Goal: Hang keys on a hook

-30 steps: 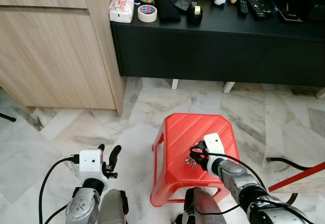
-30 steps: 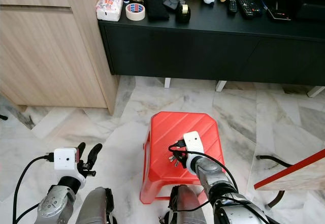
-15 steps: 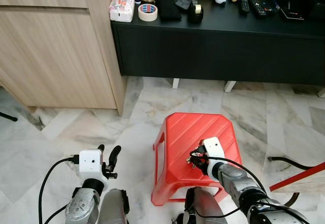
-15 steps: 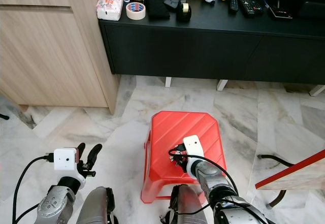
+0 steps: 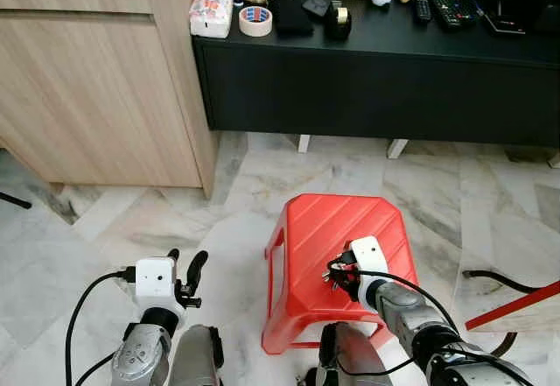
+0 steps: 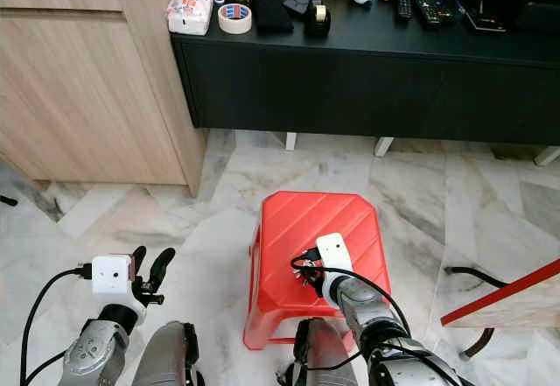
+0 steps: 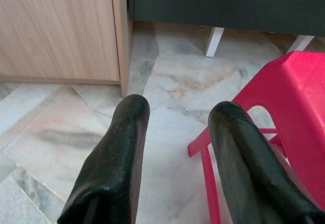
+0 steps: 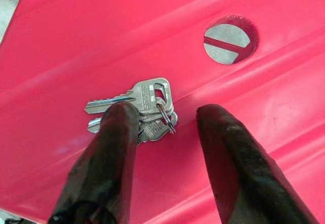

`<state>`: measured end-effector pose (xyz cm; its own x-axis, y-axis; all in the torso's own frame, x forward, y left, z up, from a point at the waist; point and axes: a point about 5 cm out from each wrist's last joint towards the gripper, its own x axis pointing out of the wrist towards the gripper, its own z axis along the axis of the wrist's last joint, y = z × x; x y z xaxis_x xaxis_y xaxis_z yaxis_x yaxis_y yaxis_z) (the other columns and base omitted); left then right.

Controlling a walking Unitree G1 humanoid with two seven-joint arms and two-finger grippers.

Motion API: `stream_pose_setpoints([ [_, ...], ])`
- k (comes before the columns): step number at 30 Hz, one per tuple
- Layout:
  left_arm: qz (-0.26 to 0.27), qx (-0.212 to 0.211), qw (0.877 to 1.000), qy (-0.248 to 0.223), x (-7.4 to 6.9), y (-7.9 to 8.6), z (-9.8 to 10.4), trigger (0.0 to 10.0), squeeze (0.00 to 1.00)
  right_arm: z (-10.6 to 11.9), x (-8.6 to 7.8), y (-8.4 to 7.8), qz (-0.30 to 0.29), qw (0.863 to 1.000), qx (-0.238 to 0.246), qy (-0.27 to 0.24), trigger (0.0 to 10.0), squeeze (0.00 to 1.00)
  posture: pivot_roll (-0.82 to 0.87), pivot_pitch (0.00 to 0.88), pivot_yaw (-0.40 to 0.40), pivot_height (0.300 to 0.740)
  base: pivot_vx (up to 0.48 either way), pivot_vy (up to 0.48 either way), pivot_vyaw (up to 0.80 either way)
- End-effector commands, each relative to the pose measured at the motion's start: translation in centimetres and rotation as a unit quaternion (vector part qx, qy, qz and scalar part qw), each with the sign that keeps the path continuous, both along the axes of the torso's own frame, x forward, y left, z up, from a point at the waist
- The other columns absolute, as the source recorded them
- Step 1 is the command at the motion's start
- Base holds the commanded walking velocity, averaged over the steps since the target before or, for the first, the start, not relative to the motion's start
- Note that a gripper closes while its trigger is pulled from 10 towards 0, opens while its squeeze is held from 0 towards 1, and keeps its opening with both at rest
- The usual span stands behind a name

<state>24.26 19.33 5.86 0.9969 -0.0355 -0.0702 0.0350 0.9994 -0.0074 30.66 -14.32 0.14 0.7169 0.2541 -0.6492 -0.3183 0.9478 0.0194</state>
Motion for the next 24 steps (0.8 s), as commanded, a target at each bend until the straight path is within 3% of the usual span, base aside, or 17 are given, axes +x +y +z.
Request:
stream_pose_setpoints([
  [1, -0.002, 0.002, 1.000, 0.014, -0.49, -0.02, -0.59, 10.0, 0.00, -0.80, -0.78, -0.22, -0.003, 1.000, -0.001, 0.019, 3.2, 0.00, 0.11, 0.218, -0.091, 0.623, 0.000, 0.000, 0.00],
  [3, -0.001, 0.003, 1.000, 0.015, -0.50, 0.00, -0.59, 10.0, 0.00, -0.83, -0.82, -0.15, -0.002, 1.000, -0.001, 0.020, 3.0, 0.00, 0.11, 0.218, -0.090, 0.623, 0.000, 0.000, 0.00],
  [5, -0.002, 0.006, 1.000, 0.016, -0.50, 0.02, -0.62, 10.0, 0.00, -0.90, -0.89, 0.00, 0.000, 1.000, 0.001, 0.020, 1.7, 0.00, 0.11, 0.219, -0.089, 0.623, 0.000, 0.000, 0.00],
  [8, -0.004, 0.008, 1.000, 0.017, -0.48, 0.03, -0.65, 10.0, 0.00, -0.98, -0.97, 0.15, 0.002, 1.000, 0.002, 0.021, 1.3, 0.00, 0.11, 0.218, -0.088, 0.623, 0.000, 0.000, 0.00],
  [24, -0.006, 0.017, 1.000, 0.016, -0.14, 0.05, -0.63, 10.0, 0.00, -1.06, -1.05, 0.12, 0.000, 1.000, -0.001, 0.021, 1.1, 0.00, 0.11, 0.210, -0.086, 0.623, 0.000, 0.000, 0.00],
])
